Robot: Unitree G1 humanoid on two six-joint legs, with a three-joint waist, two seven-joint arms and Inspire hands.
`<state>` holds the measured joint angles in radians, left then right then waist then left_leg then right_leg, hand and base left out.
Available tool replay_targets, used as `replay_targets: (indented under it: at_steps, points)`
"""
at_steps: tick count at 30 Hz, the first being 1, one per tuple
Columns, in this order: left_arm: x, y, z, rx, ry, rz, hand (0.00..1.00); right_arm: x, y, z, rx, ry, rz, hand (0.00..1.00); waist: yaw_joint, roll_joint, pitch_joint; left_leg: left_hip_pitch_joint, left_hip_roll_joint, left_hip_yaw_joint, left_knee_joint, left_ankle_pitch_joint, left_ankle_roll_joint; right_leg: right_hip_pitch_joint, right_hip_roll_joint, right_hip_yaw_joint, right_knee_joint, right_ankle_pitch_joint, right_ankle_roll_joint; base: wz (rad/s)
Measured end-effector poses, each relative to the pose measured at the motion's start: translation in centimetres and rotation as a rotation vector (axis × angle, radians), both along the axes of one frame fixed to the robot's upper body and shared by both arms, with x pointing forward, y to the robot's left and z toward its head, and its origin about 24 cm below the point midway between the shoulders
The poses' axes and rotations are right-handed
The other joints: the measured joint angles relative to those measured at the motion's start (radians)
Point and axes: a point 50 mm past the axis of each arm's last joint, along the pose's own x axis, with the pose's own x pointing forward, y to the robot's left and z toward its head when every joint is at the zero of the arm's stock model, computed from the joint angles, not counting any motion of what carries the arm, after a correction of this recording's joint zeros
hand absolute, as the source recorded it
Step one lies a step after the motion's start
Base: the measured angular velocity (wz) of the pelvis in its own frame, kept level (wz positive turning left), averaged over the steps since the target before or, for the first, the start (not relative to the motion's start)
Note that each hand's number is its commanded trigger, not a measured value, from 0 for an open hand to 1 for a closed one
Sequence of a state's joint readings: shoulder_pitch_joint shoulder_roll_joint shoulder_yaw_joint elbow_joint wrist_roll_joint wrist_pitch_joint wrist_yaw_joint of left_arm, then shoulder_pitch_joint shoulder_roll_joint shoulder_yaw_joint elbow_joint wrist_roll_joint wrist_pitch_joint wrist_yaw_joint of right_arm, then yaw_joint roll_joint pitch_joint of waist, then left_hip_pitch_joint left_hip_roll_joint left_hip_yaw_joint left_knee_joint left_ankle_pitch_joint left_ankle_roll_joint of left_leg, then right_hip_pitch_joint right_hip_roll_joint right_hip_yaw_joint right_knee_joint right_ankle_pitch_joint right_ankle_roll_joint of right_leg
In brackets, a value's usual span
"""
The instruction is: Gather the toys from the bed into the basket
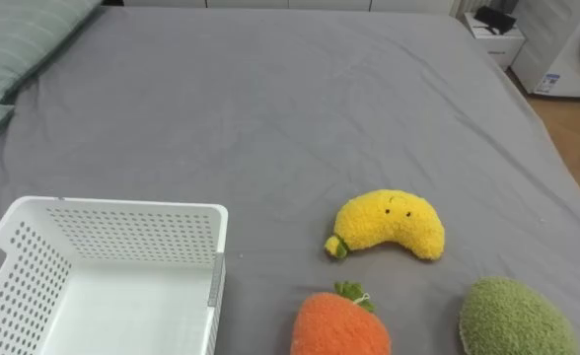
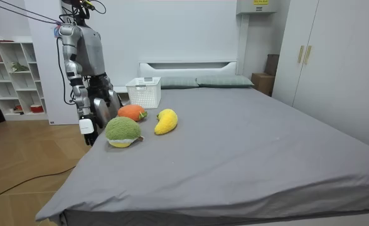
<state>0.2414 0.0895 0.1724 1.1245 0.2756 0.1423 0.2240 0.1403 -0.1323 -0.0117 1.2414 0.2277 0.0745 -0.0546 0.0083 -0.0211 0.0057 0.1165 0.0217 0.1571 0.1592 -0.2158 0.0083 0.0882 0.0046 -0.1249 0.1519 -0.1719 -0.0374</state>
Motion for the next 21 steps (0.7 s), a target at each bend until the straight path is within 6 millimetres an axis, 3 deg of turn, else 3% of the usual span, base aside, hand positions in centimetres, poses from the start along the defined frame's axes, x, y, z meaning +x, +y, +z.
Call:
replay_targets:
  at_steps: [13, 21]
  points:
    - [0.27, 0.09, 0.05, 0.004, -0.022, -0.009, 0.0, 0.1, 0.15, -0.02, -0.008, -0.004, 0.01, 0.0, 0.0, -0.005, 0.0038, 0.001, 0.0, 0.0, 0.001, 0.0, 0.0, 0.0, 0.0, 0.001, 0.0, 0.0, 0.0, 0.0]
    - [-0.04, 0.18, 0.05, 0.005, -0.002, 0.001, 0.0, -0.49, 0.33, -0.13, 0.007, 0.001, -0.102, 0.0, -0.005, -0.015, 0.0058, 0.0, -0.001, -0.006, -0.001, 0.0, 0.0, 0.001, -0.001, -0.002, -0.001, 0.0, 0.0, 0.0]
